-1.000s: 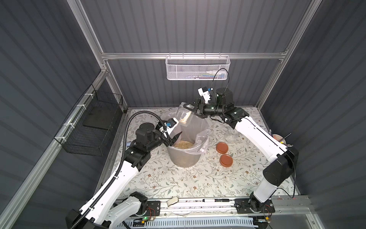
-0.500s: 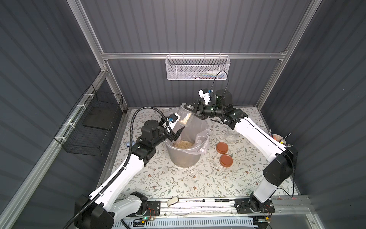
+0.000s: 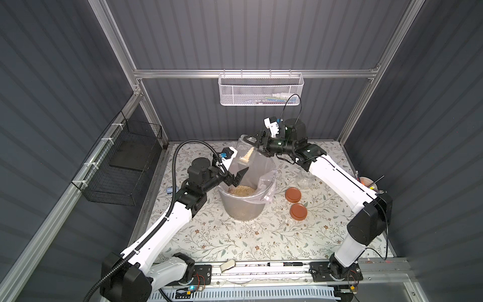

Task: Empty expired oatmeal from jars
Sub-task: Pour the expired oatmeal into the trash bin.

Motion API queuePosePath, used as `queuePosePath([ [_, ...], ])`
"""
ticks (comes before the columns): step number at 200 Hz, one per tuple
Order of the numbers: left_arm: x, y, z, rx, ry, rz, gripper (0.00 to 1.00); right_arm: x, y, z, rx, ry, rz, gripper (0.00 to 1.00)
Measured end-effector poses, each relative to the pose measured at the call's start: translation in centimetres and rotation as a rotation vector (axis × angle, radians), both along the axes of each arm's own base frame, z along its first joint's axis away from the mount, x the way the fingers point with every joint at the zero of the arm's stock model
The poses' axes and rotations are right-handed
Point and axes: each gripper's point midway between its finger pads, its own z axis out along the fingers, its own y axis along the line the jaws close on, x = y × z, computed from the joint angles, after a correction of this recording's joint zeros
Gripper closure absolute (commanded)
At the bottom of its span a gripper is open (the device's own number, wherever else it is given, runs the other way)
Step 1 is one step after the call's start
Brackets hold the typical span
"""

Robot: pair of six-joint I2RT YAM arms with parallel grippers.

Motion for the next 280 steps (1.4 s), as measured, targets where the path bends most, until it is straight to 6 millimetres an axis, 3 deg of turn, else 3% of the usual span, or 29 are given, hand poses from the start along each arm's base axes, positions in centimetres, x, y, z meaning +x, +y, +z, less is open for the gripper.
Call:
queuePosePath([
  [31,0.0,0.1,-0.6,0.005,0.011,0.006,0.00,0.1,-0.1,0.1,0.000,-0.003,-0.008,0.92],
  [76,1.2,0.2,0.4,-0.043,-0.017,0.049,0.00,0.2,-0.2,0.1,-0.003,-0.004,-0.021,0.93],
  [146,2.7,-1.2,-0.4,-0.091,0.000,0.049,0.01,0.1,-0.5,-0.5,0.006,0.021,-0.047,0.93],
  [195,2.4,-1.1,0.1,-0.094,-0.015,0.047,0.31,-0.4,-0.7,-0.6,0.011,0.025,-0.046,0.94],
  [212,2.1,-1.0,0.3,-0.090,-0.016,0.041,0.36,-0.6,-0.7,-0.5,0.016,0.030,-0.044,0.93],
  [229,1.8,-0.9,0.5,-0.086,-0.022,0.039,0.50,-0.9,-0.6,-0.3,0.022,0.033,-0.038,0.94],
  [248,1.3,-0.6,0.7,-0.074,-0.025,0.037,0.74,-1.3,-0.4,-0.2,0.028,0.034,-0.027,0.93],
  [264,0.9,-0.4,0.7,-0.060,-0.024,0.033,1.00,-1.8,-0.4,-0.1,0.029,0.036,-0.017,0.85],
  [280,0.4,-0.2,0.9,-0.040,-0.021,0.028,1.00,-2.3,-0.4,0.0,0.029,0.039,-0.006,0.70],
])
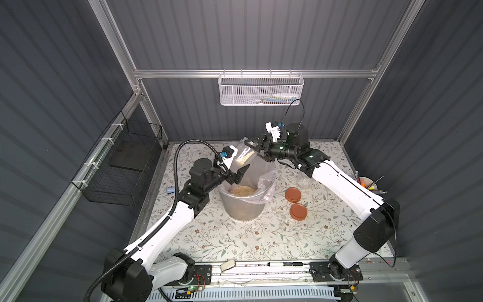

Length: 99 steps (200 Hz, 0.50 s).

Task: Empty expired oatmeal from jars
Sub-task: Pour the expired oatmeal into the trash bin.

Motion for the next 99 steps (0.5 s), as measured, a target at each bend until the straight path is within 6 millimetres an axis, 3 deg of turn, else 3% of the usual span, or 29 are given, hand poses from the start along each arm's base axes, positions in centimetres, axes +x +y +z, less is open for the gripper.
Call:
queuePosePath([
  [44,-1.4,0.7,1.0,0.099,0.018,-0.018,1.00,-1.4,0.2,0.7,0.007,-0.002,0.038,0.22],
  [77,-2.7,1.2,2.0,0.209,0.054,-0.048,1.00,-1.7,-0.1,1.5,0.007,-0.036,0.040,0.02],
  [99,-3.8,1.7,2.2,0.292,0.099,-0.077,1.00,-0.2,-1.4,1.4,-0.015,-0.067,-0.020,0.01],
])
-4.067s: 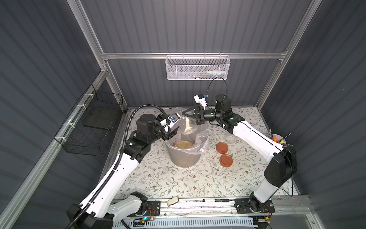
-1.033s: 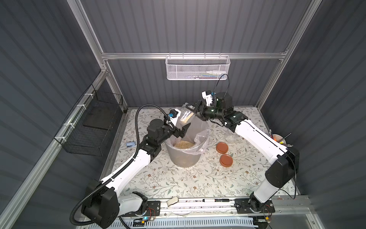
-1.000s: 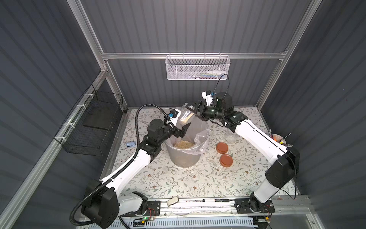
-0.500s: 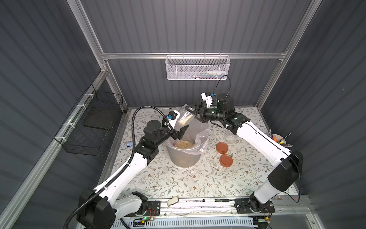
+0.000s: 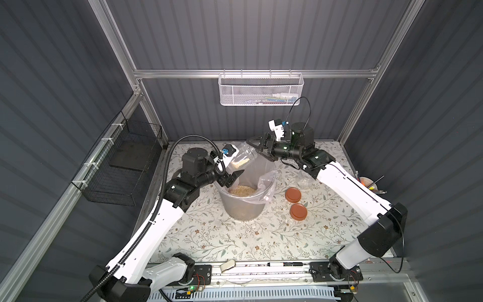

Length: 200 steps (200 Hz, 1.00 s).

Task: Empty expired oatmeal from jars
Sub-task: Pour the expired oatmeal into the trash bin, then pick up the trash bin from the center of the board.

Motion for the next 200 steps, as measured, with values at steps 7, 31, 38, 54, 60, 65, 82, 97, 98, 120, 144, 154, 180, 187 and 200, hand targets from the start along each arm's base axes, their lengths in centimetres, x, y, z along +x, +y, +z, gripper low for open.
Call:
queuePosePath([
  [7,-0.2,0.1,0.0,0.025,0.014,-0.008,1.00,0.4,-0.4,-0.1,-0.008,-0.008,-0.017,0.01],
  [31,-0.7,0.5,-0.2,0.118,0.065,-0.033,1.00,1.2,-1.3,-0.3,-0.032,-0.029,-0.048,0.01],
  [38,-0.8,0.6,-0.2,0.149,0.075,-0.039,1.00,1.2,-1.5,-0.3,-0.043,-0.036,-0.054,0.01],
  [54,-0.8,1.0,-0.1,0.231,0.103,-0.052,1.00,1.3,-2.4,-0.4,-0.079,-0.058,-0.073,0.01],
  [60,-0.7,1.2,0.0,0.266,0.112,-0.057,1.00,1.4,-2.8,-0.4,-0.097,-0.071,-0.078,0.01],
  [65,-0.6,1.3,-0.1,0.298,0.121,-0.063,1.00,1.4,-3.0,-0.3,-0.117,-0.083,-0.080,0.01],
  [82,-0.1,1.3,-0.7,0.410,0.130,-0.072,1.00,1.4,-3.8,0.5,-0.192,-0.151,-0.080,0.03],
  [97,-0.1,1.1,-2.3,0.523,0.168,-0.096,1.00,1.4,-4.3,1.0,-0.266,-0.216,-0.071,0.07],
  [98,-0.2,1.1,-2.5,0.534,0.171,-0.100,1.00,1.4,-4.4,1.0,-0.269,-0.219,-0.071,0.07],
  [120,0.0,0.5,-5.8,0.711,0.232,-0.143,1.00,1.3,-4.9,-0.4,-0.393,-0.260,-0.039,0.14],
  [144,0.7,0.4,-9.2,0.894,0.299,-0.182,1.00,1.5,-5.2,-4.2,-0.526,-0.244,0.022,0.24],
  [154,1.2,0.4,-10.0,0.953,0.305,-0.189,1.00,1.7,-5.2,-5.8,-0.567,-0.226,0.044,0.27],
  [180,2.5,1.4,-10.1,1.077,0.267,-0.180,1.00,2.2,-5.0,-9.4,-0.645,-0.183,0.099,0.40],
  [187,2.7,1.7,-10.0,1.104,0.255,-0.180,1.00,2.4,-4.9,-10.2,-0.658,-0.176,0.110,0.43],
  [200,3.0,2.2,-10.0,1.151,0.236,-0.189,1.00,2.7,-4.8,-11.5,-0.680,-0.160,0.128,0.53],
])
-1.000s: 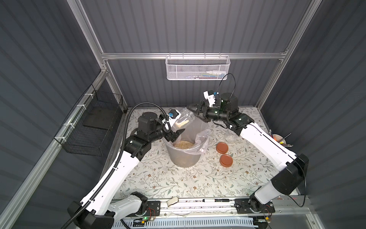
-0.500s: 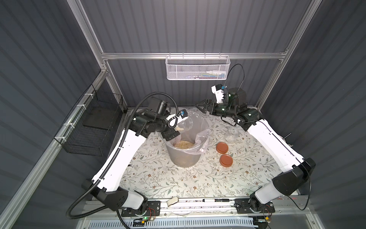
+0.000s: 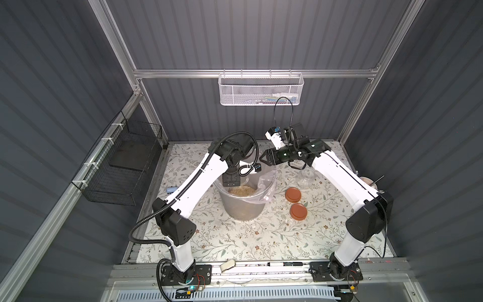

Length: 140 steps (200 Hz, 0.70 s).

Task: Empty expired oatmeal from jars
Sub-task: Pick up the trash bin from the center of the board.

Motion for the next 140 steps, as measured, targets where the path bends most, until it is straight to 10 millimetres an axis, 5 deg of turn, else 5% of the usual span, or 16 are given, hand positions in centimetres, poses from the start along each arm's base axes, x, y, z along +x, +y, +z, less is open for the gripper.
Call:
queuePosePath([
  [58,-0.4,1.1,-3.8,0.190,0.085,-0.104,1.00,0.4,0.5,0.4,0.002,-0.025,0.007,0.95],
  [86,-0.4,0.2,-4.6,0.261,0.083,-0.183,1.00,0.1,0.6,0.4,0.000,-0.023,0.026,1.00],
  [140,-0.1,-2.4,-2.2,0.312,-0.032,-0.319,1.00,0.1,-0.5,1.3,-0.039,-0.068,-0.012,1.00],
])
